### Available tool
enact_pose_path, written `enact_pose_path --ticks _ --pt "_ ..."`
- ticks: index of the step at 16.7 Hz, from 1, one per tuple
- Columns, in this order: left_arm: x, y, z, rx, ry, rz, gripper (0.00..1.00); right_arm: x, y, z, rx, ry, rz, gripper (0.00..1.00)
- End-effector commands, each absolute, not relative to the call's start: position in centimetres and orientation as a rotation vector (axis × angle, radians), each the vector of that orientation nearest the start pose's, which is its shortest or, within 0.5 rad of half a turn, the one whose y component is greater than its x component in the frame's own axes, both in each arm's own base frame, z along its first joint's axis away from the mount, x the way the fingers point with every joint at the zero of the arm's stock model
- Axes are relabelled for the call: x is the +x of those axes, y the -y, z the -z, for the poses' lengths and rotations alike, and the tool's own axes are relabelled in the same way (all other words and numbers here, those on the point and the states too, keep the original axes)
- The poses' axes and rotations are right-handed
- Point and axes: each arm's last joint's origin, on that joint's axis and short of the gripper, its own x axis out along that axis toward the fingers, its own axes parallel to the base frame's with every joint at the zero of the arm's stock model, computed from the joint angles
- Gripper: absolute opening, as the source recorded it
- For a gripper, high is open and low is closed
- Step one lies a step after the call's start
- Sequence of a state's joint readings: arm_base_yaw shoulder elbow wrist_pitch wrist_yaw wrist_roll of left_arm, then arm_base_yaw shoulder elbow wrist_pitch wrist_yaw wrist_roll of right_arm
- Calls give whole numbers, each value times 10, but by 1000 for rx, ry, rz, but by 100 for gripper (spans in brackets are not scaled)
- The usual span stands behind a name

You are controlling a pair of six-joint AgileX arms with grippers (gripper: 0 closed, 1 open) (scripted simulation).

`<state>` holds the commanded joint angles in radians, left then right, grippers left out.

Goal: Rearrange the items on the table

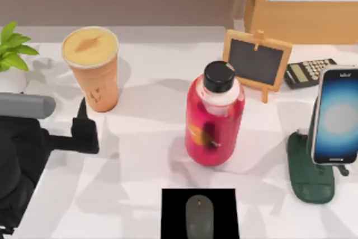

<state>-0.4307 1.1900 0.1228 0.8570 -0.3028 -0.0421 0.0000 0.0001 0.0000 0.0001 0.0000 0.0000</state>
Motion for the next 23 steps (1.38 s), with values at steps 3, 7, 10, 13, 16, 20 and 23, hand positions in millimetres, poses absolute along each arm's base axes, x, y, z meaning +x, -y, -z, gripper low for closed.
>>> enact_pose_path --ticks 3,7,10,13,16,20,23 --pt "205 95 -123 27 -202 105 100 106 1 -160 0 0 0 100" --pt "235 116 -95 23 -176 76 100 106 1 -160 0 0 0 100" --pt "253 123 -81 5 -131 45 100 106 1 -160 0 0 0 100" --pt "263 125 -77 -10 -99 27 100 106 1 -160 0 0 0 100" --pt "263 125 -77 -10 -99 27 100 106 1 -160 0 0 0 100" --pt "271 126 -76 -10 -99 27 100 106 1 -160 0 0 0 100" --pt "288 126 -74 -10 -99 27 100 106 1 -160 0 0 0 100"
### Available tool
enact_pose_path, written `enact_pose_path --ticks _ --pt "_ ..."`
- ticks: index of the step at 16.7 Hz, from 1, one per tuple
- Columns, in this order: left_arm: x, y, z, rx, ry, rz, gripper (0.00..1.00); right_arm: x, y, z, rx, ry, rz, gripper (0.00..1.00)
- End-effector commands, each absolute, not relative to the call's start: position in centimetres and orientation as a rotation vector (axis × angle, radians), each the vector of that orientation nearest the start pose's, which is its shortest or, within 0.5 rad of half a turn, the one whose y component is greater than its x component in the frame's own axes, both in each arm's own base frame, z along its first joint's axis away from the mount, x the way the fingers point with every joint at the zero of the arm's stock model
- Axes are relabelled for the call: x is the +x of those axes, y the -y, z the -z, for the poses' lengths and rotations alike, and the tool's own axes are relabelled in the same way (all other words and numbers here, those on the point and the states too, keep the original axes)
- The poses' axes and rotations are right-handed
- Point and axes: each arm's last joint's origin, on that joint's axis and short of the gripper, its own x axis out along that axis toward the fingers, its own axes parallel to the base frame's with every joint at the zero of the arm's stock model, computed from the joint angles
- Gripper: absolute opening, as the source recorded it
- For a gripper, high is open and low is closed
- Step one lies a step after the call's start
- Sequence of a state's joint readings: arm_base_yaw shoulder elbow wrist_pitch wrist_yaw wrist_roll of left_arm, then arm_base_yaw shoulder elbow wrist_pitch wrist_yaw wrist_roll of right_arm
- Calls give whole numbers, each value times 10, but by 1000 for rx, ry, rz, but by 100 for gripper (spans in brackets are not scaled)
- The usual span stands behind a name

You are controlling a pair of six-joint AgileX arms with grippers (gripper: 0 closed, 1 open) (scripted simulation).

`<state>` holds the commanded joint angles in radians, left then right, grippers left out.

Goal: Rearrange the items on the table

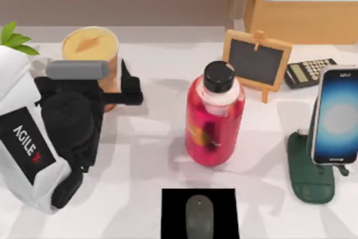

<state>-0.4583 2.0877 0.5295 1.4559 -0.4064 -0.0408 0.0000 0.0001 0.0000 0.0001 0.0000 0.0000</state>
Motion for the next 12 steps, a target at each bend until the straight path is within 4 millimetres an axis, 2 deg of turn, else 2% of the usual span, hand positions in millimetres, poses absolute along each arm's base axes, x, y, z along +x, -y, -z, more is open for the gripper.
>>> enact_pose_path --ticks 5,12 --pt "293 126 -74 -10 -99 27 100 106 1 -160 0 0 0 100" --pt "293 126 -74 -10 -99 27 47 106 1 -160 0 0 0 100"
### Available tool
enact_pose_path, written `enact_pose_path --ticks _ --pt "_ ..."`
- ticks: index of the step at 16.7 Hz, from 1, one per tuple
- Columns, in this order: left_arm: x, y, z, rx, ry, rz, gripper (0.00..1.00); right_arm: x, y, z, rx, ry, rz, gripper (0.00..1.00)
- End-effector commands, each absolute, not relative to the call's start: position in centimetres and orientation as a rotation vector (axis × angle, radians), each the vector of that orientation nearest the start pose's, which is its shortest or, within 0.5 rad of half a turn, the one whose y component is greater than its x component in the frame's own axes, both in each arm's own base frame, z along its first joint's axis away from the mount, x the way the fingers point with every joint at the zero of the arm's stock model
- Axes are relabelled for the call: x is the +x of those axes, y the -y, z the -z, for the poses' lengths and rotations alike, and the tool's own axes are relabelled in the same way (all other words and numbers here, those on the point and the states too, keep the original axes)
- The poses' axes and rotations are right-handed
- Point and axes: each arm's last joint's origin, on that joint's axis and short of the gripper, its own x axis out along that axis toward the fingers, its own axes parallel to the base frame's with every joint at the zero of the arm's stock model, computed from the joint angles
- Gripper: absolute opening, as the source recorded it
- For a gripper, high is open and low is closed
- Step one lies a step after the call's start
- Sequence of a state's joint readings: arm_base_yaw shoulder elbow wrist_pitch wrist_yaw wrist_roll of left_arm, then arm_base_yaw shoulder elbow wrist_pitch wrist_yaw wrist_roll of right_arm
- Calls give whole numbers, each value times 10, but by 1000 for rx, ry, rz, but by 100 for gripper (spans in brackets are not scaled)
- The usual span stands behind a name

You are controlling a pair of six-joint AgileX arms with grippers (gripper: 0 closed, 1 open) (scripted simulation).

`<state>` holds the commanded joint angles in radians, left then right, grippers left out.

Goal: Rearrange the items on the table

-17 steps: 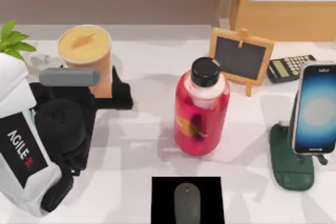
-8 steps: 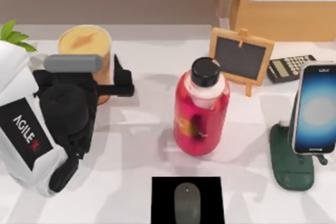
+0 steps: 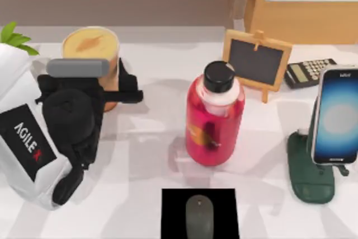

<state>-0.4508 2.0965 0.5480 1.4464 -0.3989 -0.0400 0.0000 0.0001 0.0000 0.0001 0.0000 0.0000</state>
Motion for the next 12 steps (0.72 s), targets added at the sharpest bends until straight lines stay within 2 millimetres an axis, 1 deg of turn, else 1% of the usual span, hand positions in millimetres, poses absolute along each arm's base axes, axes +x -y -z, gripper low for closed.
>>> enact_pose_path --ticks 6,7,12 --pt "293 126 -74 -10 -99 27 2 106 1 -160 0 0 0 100" --pt "293 126 -74 -10 -99 27 0 106 1 -160 0 0 0 100" --pt "293 126 -74 -10 -99 27 0 106 1 -160 0 0 0 100"
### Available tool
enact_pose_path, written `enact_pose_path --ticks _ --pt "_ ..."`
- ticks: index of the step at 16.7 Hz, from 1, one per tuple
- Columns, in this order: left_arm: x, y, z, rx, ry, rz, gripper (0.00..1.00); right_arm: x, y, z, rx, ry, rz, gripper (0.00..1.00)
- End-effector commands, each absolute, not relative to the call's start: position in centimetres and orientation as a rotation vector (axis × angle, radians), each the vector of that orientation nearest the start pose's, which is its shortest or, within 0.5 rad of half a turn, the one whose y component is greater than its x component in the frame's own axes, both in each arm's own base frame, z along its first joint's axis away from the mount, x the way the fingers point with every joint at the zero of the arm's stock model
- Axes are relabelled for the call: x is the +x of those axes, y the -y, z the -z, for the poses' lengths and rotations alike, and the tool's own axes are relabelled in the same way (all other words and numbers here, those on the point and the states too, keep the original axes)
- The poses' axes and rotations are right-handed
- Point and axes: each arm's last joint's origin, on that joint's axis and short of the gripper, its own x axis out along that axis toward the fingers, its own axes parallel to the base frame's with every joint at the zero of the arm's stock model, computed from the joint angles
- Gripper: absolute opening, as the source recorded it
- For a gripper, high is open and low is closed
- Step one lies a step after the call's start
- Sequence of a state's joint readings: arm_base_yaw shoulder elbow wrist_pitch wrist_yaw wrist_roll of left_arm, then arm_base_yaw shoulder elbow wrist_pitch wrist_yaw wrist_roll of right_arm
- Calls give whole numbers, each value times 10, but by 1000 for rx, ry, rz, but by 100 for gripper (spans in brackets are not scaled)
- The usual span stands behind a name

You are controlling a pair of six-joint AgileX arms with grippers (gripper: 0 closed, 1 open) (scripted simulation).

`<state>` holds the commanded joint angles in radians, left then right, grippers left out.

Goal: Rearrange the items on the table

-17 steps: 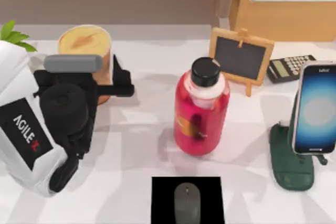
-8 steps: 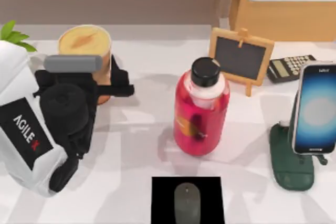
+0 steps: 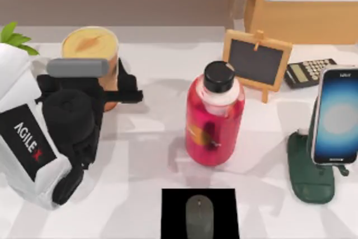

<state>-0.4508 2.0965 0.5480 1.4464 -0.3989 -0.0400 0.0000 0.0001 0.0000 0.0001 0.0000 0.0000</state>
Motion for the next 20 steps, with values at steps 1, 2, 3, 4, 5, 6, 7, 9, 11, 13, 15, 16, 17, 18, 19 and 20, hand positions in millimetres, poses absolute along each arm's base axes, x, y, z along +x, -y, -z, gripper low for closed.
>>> enact_pose_path --ticks 1,2,3,4,5,6,7,9,11,13,15,16,17,18,19,20 --pt "293 126 -74 -10 -99 27 0 106 1 -160 0 0 0 100" --pt "293 126 -74 -10 -99 27 0 106 1 -160 0 0 0 100" --pt "292 126 -74 -8 -100 28 0 106 1 -160 0 0 0 100" --pt "292 126 -74 -8 -100 28 0 106 1 -160 0 0 0 100" --pt "292 126 -76 -8 -99 28 0 106 1 -160 0 0 0 100" --pt "292 126 -77 -8 -99 28 0 106 1 -160 0 0 0 100" --pt "292 126 -78 -8 -100 28 0 106 1 -160 0 0 0 100" --pt "292 126 -81 -8 -99 28 0 106 1 -160 0 0 0 100" --pt "292 126 -83 -8 -100 28 0 106 1 -160 0 0 0 100" --pt "292 126 -84 -8 -100 28 0 106 1 -160 0 0 0 100" --pt "293 127 -83 -6 -100 28 0 106 1 -160 0 0 0 100" --pt "295 127 -88 -17 -78 28 0 106 1 -160 0 0 0 100" --pt "299 129 -96 -31 -47 28 0 106 1 -160 0 0 0 100" --pt "303 130 -105 -47 -15 30 0 106 1 -160 0 0 0 100" --pt "308 132 -115 -61 17 33 0 106 1 -160 0 0 0 100" --pt "314 135 -125 -75 47 38 0 106 1 -160 0 0 0 100"
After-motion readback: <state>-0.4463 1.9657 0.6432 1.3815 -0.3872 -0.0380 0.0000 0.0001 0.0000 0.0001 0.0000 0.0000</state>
